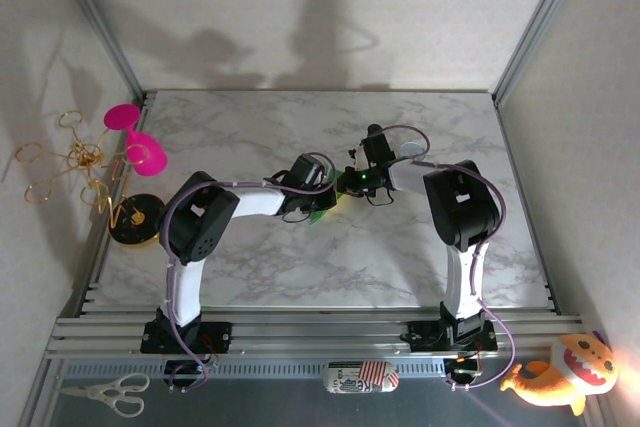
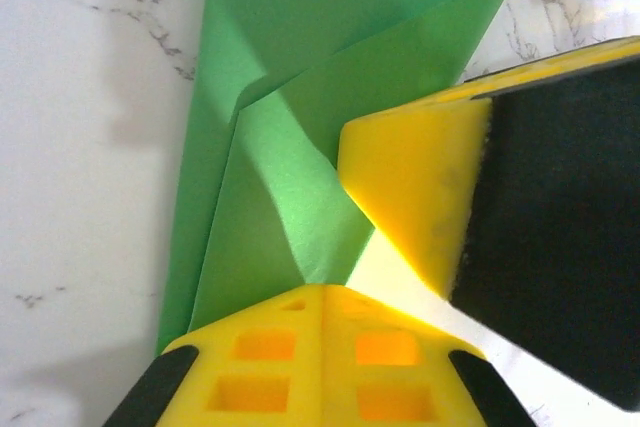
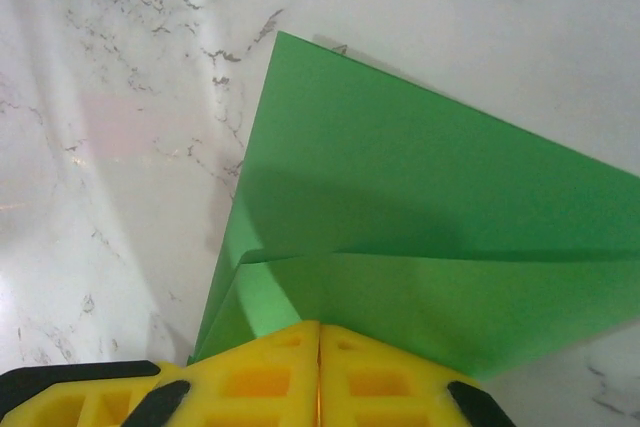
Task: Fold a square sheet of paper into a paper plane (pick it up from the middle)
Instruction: Fold the wing for the fifth time at the center of the table.
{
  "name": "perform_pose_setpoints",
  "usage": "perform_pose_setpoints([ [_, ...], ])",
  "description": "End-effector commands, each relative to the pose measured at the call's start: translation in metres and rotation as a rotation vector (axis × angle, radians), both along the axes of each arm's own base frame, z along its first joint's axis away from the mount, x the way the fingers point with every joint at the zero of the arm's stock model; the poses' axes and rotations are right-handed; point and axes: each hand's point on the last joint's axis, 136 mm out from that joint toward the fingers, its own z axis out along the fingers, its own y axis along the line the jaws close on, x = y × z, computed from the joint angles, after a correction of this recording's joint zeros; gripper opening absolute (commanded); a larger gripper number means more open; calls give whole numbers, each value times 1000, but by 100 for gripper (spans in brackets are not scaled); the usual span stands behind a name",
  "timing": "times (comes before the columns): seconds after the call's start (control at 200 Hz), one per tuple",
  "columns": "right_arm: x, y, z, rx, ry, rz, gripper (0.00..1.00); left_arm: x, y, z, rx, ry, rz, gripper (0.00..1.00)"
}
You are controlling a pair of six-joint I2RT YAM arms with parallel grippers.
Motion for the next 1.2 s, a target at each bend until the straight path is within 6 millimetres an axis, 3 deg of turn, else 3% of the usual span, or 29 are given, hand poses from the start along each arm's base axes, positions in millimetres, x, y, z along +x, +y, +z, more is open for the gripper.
perform_pose_setpoints([
  [0.0,36,-42,-19,-101,-43,-118,10,-33,37,-45,154,129,26,0],
  [0.155,67,-64,-11,-135,-112,-192,11,-34,37,-46,143,134,17,0],
  [0.315,78,-69,4,-153,-162,-225,11,-32,34,-44,134,131,11,0],
  [0.391,76,-65,17,-123,-181,-212,11,-30,31,-41,125,126,6,0],
  [0.551,58,-50,66,-45,-265,-183,11,-23,22,-31,96,111,-6,0],
  [0.631,45,-42,77,-9,-267,-174,12,-20,18,-26,80,103,-8,0],
  [0.866,6,-7,48,22,-135,-90,12,-13,10,-12,43,82,-8,0],
  [1.197,-11,3,1,17,-2,-58,11,-8,-1,6,-18,65,-15,0],
])
